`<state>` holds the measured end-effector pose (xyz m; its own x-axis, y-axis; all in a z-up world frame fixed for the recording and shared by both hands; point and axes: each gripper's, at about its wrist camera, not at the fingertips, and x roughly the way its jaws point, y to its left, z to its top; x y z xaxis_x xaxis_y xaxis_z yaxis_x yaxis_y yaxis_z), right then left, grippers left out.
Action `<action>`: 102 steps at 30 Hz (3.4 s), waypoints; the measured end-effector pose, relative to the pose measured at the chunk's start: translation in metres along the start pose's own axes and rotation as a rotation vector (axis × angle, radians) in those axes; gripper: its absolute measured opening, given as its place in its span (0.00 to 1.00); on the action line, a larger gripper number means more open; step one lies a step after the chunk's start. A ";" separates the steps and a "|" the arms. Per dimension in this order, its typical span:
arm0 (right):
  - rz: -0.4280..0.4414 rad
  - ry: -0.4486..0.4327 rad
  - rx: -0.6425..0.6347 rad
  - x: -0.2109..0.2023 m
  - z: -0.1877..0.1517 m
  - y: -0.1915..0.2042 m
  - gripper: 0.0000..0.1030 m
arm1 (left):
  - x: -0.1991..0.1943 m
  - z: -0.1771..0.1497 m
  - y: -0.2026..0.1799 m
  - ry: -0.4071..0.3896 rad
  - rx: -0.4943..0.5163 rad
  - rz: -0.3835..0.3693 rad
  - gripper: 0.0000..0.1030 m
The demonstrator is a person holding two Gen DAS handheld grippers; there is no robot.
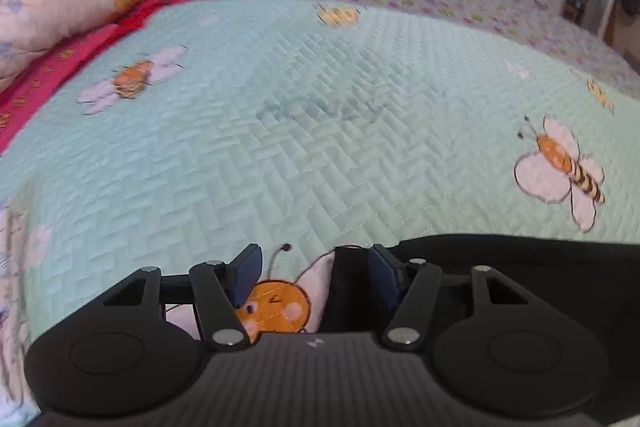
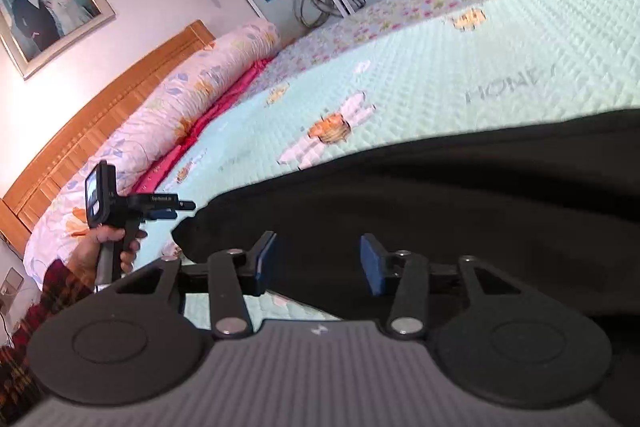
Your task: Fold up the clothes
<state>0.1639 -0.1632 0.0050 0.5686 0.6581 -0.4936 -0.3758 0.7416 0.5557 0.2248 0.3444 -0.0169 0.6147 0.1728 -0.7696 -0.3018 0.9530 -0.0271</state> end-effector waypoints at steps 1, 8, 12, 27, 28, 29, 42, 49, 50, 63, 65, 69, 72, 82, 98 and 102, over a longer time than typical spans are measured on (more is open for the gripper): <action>0.001 0.007 0.005 0.004 -0.001 -0.002 0.47 | 0.005 0.001 0.000 0.018 0.004 -0.027 0.60; -0.027 0.034 0.038 0.014 -0.007 -0.021 0.47 | 0.019 0.000 -0.004 0.042 0.000 -0.122 0.48; -0.040 0.042 0.027 0.014 -0.006 -0.019 0.47 | 0.011 -0.001 -0.020 -0.005 0.071 -0.084 0.11; -0.085 0.223 -0.182 0.115 0.078 -0.009 0.45 | -0.007 0.017 -0.042 -0.167 0.086 0.136 0.01; -0.074 0.234 -0.171 0.125 0.081 -0.011 0.33 | -0.005 0.018 -0.039 -0.167 0.068 0.138 0.01; -0.061 0.258 -0.178 0.136 0.084 -0.011 0.26 | -0.003 0.019 -0.038 -0.166 0.058 0.141 0.01; -0.069 0.108 -0.107 0.177 0.115 -0.018 0.07 | 0.038 0.033 -0.041 -0.133 0.026 0.190 0.01; -0.029 0.217 -0.094 0.211 0.106 -0.012 0.00 | 0.048 0.037 -0.017 -0.100 -0.020 0.236 0.00; -0.042 0.222 -0.089 0.219 0.106 -0.014 0.00 | 0.044 0.035 -0.015 -0.107 -0.017 0.238 0.00; 0.069 0.263 -0.131 0.200 0.069 0.036 0.09 | -0.009 0.001 -0.059 -0.057 0.189 -0.129 0.03; 0.008 0.266 -0.157 0.219 0.066 0.032 0.02 | 0.013 0.001 -0.051 -0.026 0.139 -0.115 0.02; -0.025 0.186 -0.039 0.225 0.086 0.010 0.00 | 0.036 0.006 -0.034 0.000 0.031 -0.085 0.03; -0.032 0.151 -0.015 0.201 0.091 0.004 0.10 | 0.022 0.008 -0.040 -0.052 0.068 0.018 0.03; -0.256 0.144 -0.015 0.101 0.077 -0.063 0.00 | 0.026 -0.020 -0.087 0.036 0.278 0.097 0.09; -0.364 -0.221 0.284 -0.171 0.053 -0.241 0.49 | -0.049 -0.060 -0.275 -0.043 0.357 -0.227 0.25; -0.341 -0.210 0.363 -0.192 0.036 -0.280 0.49 | -0.043 -0.076 -0.338 -0.019 0.413 -0.260 0.25</action>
<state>0.1863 -0.5021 -0.0319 0.7621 0.3199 -0.5629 0.1116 0.7915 0.6009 0.2449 -0.0038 -0.0229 0.6461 -0.0828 -0.7588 0.1753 0.9836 0.0419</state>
